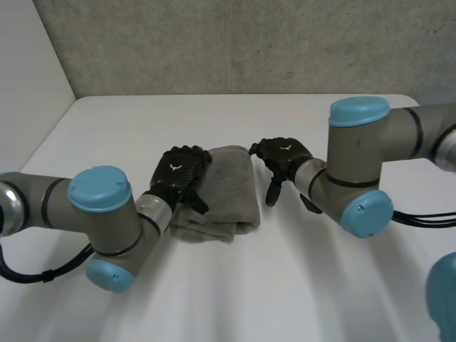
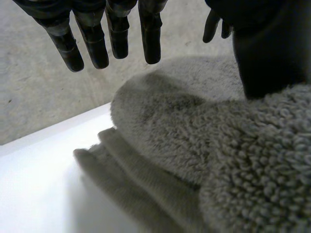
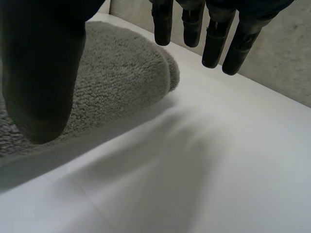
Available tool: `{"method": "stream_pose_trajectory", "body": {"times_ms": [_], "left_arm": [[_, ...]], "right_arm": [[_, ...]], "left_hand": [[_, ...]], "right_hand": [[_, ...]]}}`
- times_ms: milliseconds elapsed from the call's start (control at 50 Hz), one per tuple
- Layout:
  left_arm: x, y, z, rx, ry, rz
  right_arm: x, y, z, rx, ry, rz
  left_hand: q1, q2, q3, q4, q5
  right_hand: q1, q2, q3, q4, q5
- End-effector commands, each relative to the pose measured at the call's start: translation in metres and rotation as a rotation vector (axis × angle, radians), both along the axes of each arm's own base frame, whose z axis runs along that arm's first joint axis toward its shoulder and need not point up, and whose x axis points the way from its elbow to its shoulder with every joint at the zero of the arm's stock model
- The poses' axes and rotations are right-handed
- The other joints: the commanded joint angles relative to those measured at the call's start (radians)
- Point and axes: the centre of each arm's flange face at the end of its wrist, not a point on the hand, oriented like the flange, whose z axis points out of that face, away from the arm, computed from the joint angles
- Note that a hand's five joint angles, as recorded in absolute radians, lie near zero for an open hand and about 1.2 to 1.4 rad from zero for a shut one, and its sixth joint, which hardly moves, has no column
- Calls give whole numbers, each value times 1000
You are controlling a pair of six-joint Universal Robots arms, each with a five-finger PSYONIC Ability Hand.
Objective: Fold the towel.
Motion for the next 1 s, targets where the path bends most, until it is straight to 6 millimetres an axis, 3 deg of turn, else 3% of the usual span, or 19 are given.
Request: {"method": "stream_pose_trajectory", "body": {"times_ms": [20, 240, 420, 520, 560, 600, 620, 640, 660, 700, 720, 740, 760, 800, 820, 860, 880, 920, 1000], "left_arm": [[23, 0, -4, 35, -16, 52], [45, 4, -14, 87, -40, 100], [46, 4, -12, 83, -40, 104], [46, 3, -3, 63, -31, 107], [45, 1, 10, 34, -17, 110], [45, -1, 20, 11, -6, 113], [44, -2, 29, -14, 6, 115], [44, -3, 41, -42, 21, 115], [44, -3, 41, -43, 21, 115], [43, -2, 67, -100, 53, 112], [43, -2, 68, -100, 53, 112], [44, -1, 82, -128, 68, 112], [44, -1, 82, -128, 69, 112], [45, 3, 112, -180, 92, 112], [45, 3, 112, -180, 92, 112], [46, 6, 141, -213, 111, 116], [46, 6, 141, -214, 111, 116], [50, 6, 160, -203, 111, 150], [53, 4, 173, -176, 96, 198]], "right_arm": [[25, 5, -14, 19, -38, 47], [57, 19, -25, 72, -95, 125], [61, 16, -44, 95, -70, 126], [59, 18, -37, 113, -61, 129], [58, 18, -27, 106, -70, 125], [56, 18, 5, 60, -96, 123], [56, 18, 5, 60, -96, 123], [53, 17, 23, 30, -113, 117], [53, 17, 23, 30, -113, 117], [47, 16, 62, -39, -151, 106], [47, 16, 62, -39, -151, 106], [39, 14, 84, -72, -171, 85], [39, 14, 85, -72, -171, 84], [19, 10, 115, -114, -182, 13], [19, 10, 115, -115, -182, 13], [-4, 6, 139, -150, -187, -77], [-4, 6, 139, -150, -187, -77], [-26, 2, 152, -174, -181, -168], [-47, -1, 162, -205, -184, -256]], "left_hand": [[-26, -8, -17, -16, 11], [-32, -14, -23, -21, 5], [-32, -14, -23, -21, 5], [-35, -17, -26, -24, 2], [-35, -17, -26, -24, 2], [-35, -17, -26, -24, 2], [-35, -17, -26, -24, 2], [-38, -20, -29, -27, -1], [-38, -20, -29, -27, -1], [-50, -31, -40, -39, -12], [-50, -31, -41, -39, -13], [-61, -43, -52, -51, -24], [-62, -43, -52, -51, -24], [-79, -61, -70, -68, -42], [-79, -61, -70, -68, -42], [-82, -64, -73, -71, -45], [-82, -64, -73, -71, -45], [-82, -64, -73, -71, -45], [-82, -64, -73, -71, -45]], "right_hand": [[-53, -72, -65, -80, -64], [-53, -72, -65, -80, -64], [-53, -72, -65, -80, -64], [-53, -72, -65, -80, -64], [-53, -72, -65, -80, -64], [-53, -72, -65, -80, -64], [-53, -72, -65, -80, -64], [-53, -72, -65, -80, -64], [-53, -72, -65, -80, -64], [-53, -72, -65, -80, -64], [-53, -72, -65, -80, -64], [-53, -72, -65, -80, -64], [-53, -72, -65, -80, -64], [-53, -72, -65, -80, -64], [-53, -72, -65, -80, -64], [-53, -72, -65, -80, -64], [-53, -72, -65, -80, -64], [-53, -72, -65, -80, -64], [-53, -72, -65, -80, -64]]}}
